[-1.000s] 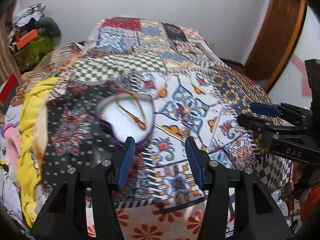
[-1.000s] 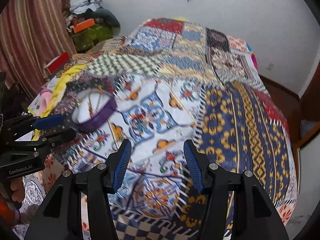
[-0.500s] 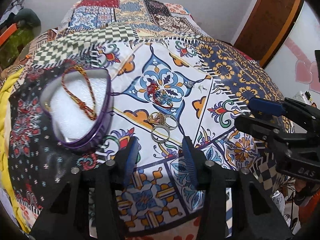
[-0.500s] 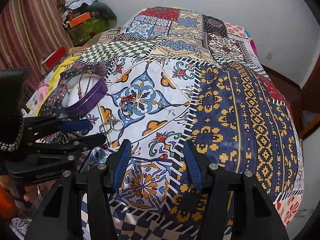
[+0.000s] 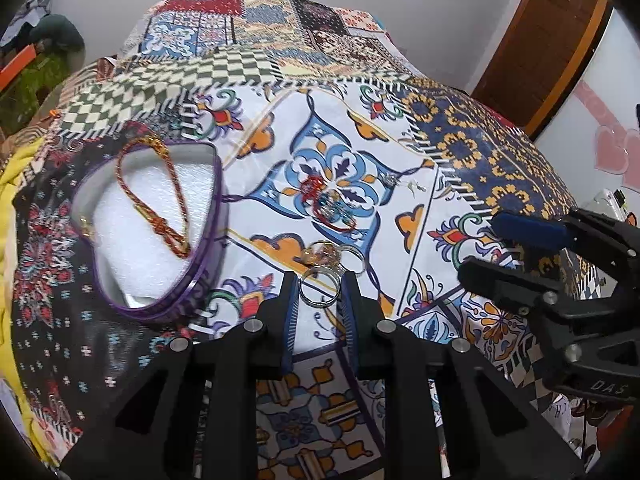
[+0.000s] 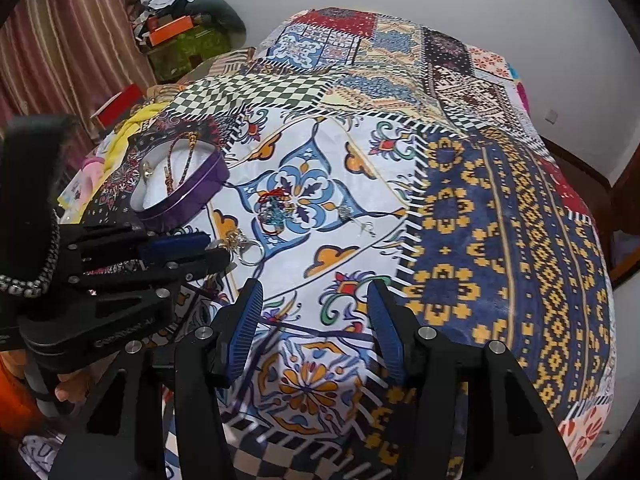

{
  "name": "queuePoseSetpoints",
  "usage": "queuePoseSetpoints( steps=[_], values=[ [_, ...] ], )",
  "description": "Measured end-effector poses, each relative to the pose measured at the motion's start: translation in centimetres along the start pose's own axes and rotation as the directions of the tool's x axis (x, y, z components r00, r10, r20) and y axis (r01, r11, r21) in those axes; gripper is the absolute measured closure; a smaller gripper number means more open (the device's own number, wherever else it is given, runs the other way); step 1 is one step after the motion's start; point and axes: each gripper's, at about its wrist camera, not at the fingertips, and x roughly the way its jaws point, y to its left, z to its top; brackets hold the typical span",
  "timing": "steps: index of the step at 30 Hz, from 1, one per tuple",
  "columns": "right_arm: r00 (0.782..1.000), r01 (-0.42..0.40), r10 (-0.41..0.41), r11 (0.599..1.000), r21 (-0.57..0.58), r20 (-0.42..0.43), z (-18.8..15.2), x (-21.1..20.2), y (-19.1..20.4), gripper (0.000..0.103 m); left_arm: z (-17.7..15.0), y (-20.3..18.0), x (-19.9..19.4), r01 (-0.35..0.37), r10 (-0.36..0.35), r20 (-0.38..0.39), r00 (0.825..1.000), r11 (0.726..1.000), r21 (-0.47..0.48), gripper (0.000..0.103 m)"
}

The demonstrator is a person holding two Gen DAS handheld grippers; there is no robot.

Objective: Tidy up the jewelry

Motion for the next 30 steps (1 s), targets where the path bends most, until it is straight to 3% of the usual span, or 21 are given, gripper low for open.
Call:
queuePoseSetpoints(
  steps=[10,17,22,24,30],
  values=[
    [0.996,-0.075,0.074,0.997,-0.012,-0.057,0.9,2.8,1.7,0.053,0.6,1.9,-4.5,-0.044,0.047,0.11,0.993,0.999,-0.026,0.082],
    [0.995,-0.03,0.025,0.998,-0.058,-0.099,1.3,5.3,3.1,0.054,0.6,3.3,-5.9,-0.049,0.056,0.144,0.988,0.997,-0.054,0.082],
    [0.997,-0.002,-0.004,0.997,-0.076,-0.08,1.5,5.5,3.2,0.077,0.4,3.5,-5.9,-0.047,0.056,0.144,0.988,0.997,-0.066,0.082],
    [0.997,0.003,-0.008,0.997,-0.071,-0.078,1.5,5.5,3.0,0.093,0.3,3.6,-5.9,-0.045,0.055,0.143,0.988,0.997,-0.07,0.082],
    [0.997,-0.011,0.008,0.999,-0.046,-0.072,1.6,5.0,2.5,0.097,0.2,3.5,-6.6,-0.045,0.056,0.158,0.986,0.997,-0.07,0.082]
  ],
)
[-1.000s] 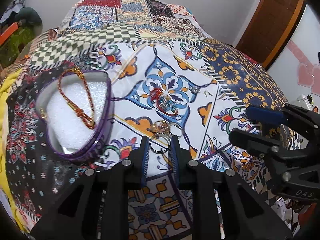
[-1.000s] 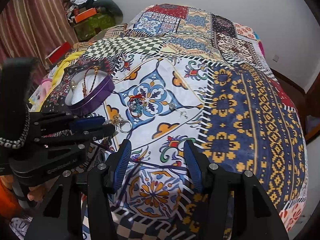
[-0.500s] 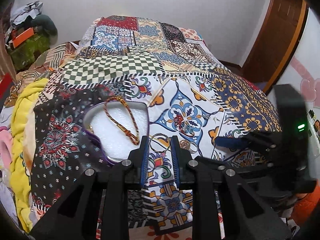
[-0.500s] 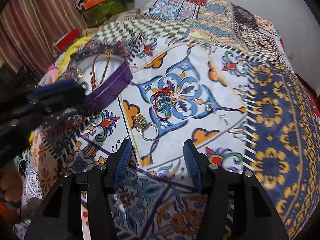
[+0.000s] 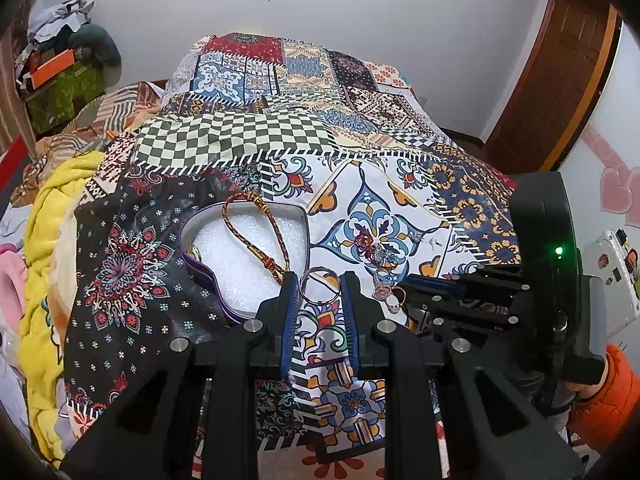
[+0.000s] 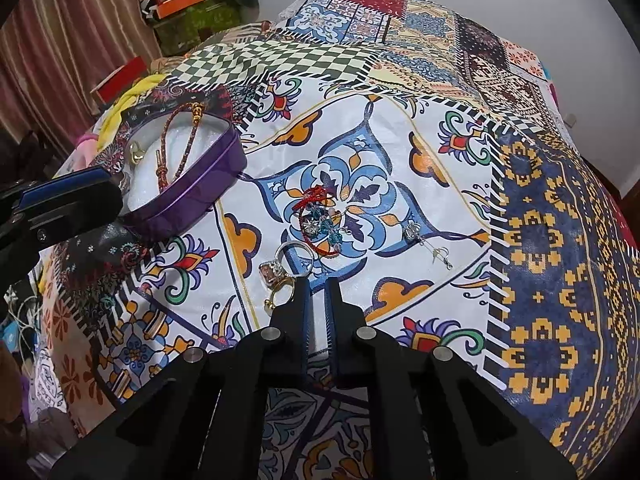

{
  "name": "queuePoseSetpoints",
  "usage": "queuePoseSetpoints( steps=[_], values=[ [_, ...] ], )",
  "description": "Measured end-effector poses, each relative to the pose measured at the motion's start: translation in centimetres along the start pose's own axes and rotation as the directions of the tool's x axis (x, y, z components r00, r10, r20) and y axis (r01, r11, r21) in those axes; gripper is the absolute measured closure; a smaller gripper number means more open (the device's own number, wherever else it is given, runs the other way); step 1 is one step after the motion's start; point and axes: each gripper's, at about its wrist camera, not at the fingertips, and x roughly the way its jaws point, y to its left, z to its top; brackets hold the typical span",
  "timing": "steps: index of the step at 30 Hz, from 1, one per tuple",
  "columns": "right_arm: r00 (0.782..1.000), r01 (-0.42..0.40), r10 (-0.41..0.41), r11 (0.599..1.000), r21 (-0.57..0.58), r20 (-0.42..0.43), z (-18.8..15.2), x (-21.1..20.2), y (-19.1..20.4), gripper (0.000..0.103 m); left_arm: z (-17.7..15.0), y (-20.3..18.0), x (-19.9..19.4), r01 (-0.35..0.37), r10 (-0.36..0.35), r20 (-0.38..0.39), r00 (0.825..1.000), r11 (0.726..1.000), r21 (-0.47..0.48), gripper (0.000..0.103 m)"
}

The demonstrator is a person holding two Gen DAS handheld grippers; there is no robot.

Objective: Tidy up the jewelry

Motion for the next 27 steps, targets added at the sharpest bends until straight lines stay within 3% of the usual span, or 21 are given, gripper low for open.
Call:
queuePoseSetpoints(
  steps=[5,10,15,25,26,27],
  values=[
    [0.999,-0.049,0.05,0.998,0.043,-0.022,-0.1,-0.6,-0.4,0.097,0.0,0.3,-0.5,-0.006,0.007,0.01,1.0,1.0,-0.01,0.082],
    [1.0,0.004,-0.003,1.0,0.031,-0.017,-0.4,-1.6,-0.4,0.093,-0.1,0.6,-0.7,-0.009,0.01,0.011,1.0,1.0,-0.019,0.082],
    [1.0,-0.01,0.01,1.0,0.008,0.017,-0.6,-2.9,0.2,0.065,-0.1,0.9,-0.9,-0.016,0.017,0.019,1.0,1.0,-0.022,0.082],
    [0.999,-0.033,0.032,0.999,-0.034,-0.033,-0.3,0.7,2.1,0.064,-0.2,1.5,-1.1,-0.021,0.021,0.025,0.999,0.999,-0.032,0.082],
    [0.999,-0.036,0.035,0.999,-0.029,-0.025,-0.3,0.7,2.0,0.065,-0.2,1.6,-1.1,-0.022,0.023,0.025,0.999,0.999,-0.032,0.082],
    [0.999,-0.038,0.037,0.999,-0.027,-0.025,-0.2,0.6,1.9,0.074,-0.3,1.7,-1.1,-0.023,0.024,0.026,0.999,0.999,-0.033,0.082]
  ],
)
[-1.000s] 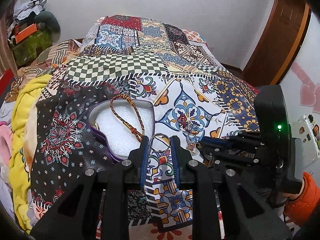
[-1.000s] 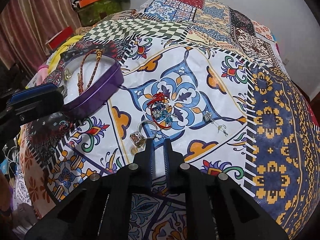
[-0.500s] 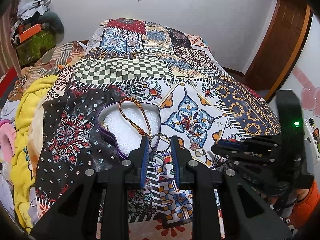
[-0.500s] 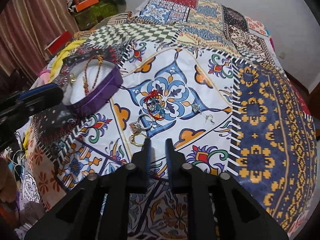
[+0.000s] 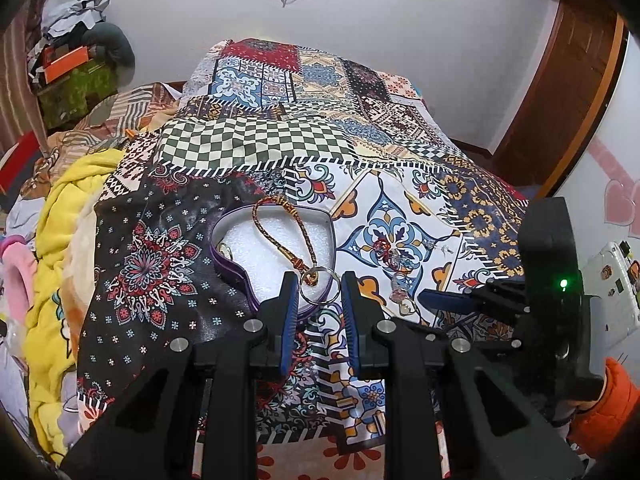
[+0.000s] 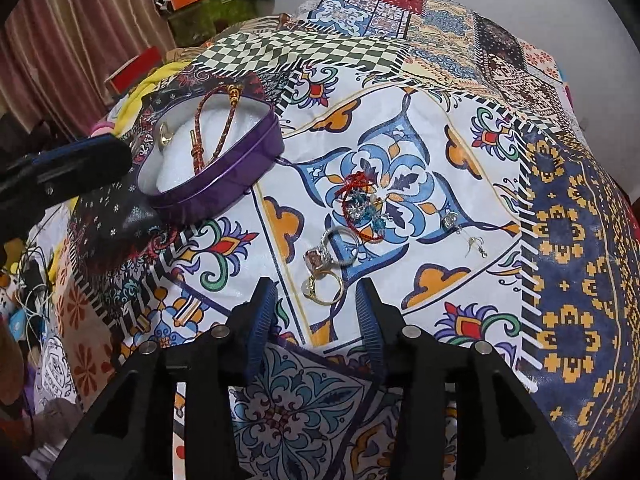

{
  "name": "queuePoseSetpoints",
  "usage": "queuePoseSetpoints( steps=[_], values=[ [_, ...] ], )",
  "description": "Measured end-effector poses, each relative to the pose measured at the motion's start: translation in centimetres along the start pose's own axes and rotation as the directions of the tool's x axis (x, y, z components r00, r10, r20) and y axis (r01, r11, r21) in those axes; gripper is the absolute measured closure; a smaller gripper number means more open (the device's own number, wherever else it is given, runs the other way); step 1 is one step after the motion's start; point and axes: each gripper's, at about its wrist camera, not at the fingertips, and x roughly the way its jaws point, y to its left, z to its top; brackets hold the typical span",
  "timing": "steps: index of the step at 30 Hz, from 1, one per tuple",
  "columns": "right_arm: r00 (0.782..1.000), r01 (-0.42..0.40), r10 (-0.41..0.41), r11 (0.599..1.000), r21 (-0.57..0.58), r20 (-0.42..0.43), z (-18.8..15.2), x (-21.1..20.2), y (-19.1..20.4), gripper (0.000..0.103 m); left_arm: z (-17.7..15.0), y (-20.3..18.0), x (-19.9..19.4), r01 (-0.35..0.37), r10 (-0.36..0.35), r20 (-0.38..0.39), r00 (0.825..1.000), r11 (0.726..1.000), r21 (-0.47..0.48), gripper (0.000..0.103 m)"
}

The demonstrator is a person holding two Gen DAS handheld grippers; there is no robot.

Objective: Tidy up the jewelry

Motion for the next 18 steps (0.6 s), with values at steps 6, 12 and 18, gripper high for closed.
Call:
queuePoseSetpoints(
  steps=[6,12,18],
  values=[
    [1.0,-0.007,0.007,1.0,0.008,0.011,-0.2,-0.6,-0.1,0.083,-0.1,0.3,-0.1,-0.002,0.002,0.002,1.0,1.0,-0.007,0.082],
    [0.999,-0.015,0.015,1.0,0.007,0.048,-0.2,-2.2,0.3,0.083,0.1,0.4,-0.6,-0.011,0.011,0.015,1.0,1.0,-0.004,0.082],
    [0.991,-0.015,0.016,1.0,-0.003,0.131,1.3,-4.7,0.8,0.083,0.5,0.6,-1.3,-0.023,0.024,0.035,0.999,1.0,-0.005,0.082]
  ],
)
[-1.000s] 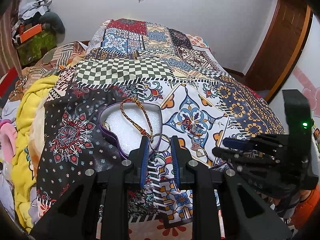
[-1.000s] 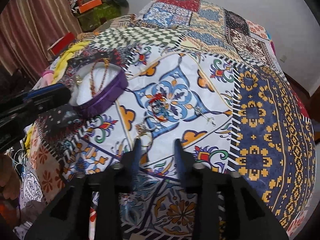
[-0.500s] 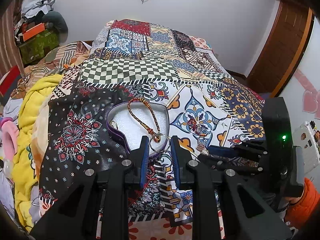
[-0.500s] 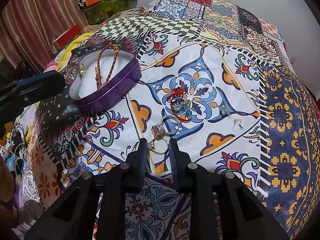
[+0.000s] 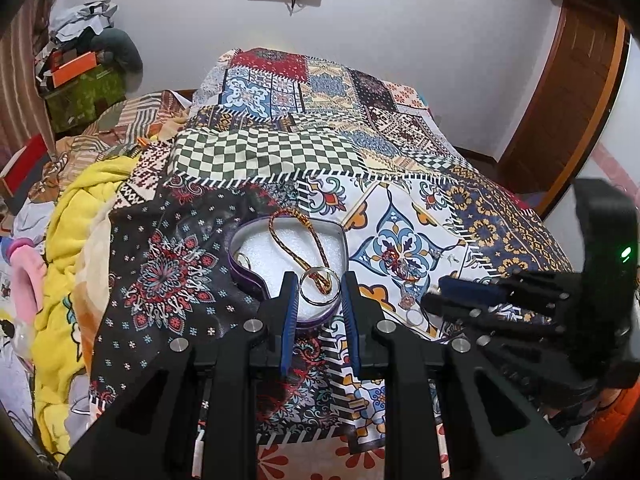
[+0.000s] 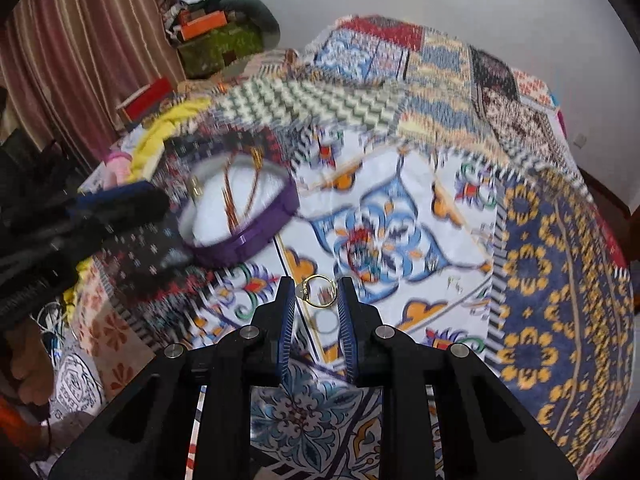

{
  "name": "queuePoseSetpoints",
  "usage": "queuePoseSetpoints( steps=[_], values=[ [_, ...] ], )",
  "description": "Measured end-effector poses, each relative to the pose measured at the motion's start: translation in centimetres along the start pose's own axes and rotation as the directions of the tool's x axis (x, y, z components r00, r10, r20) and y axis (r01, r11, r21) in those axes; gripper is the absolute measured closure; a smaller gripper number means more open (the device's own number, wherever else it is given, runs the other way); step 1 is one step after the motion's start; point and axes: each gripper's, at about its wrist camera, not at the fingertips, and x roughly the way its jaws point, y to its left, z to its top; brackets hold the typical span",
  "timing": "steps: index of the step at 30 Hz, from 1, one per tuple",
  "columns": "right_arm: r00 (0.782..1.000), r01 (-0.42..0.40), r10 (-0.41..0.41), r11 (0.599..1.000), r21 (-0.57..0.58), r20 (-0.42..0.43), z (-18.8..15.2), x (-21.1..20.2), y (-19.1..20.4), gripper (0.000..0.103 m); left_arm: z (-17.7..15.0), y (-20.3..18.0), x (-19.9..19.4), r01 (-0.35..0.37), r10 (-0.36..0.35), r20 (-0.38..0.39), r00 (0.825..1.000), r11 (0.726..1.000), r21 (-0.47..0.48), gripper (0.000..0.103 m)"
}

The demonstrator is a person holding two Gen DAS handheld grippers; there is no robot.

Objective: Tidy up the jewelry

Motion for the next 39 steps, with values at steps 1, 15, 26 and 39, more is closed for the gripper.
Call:
queuePoseSetpoints(
  steps=[1,15,26,39],
  values=[
    [1.0,-0.001,0.001,1.0,-0.001,0.011,0.2,-0.2,0.1,0.083,0.1,0.0,-0.1,-0.003,0.003,0.004,1.0,1.0,0.0,0.082],
    [0.99,-0.038,0.04,0.999,-0.023,0.136,4.2,-1.6,1.9,0.083,1.9,1.4,-1.0,-0.037,0.037,0.061,0.997,0.999,-0.008,0.082],
    [0.99,-0.067,0.075,0.995,-0.068,0.123,5.5,0.3,3.4,0.083,3.5,3.2,0.2,-0.037,0.04,0.082,0.996,0.999,-0.034,0.082],
    [0.996,-0.085,0.087,0.993,-0.087,0.027,5.6,4.7,3.5,0.083,3.6,5.2,4.7,0.015,-0.015,0.003,1.0,0.998,-0.065,0.082]
  ],
)
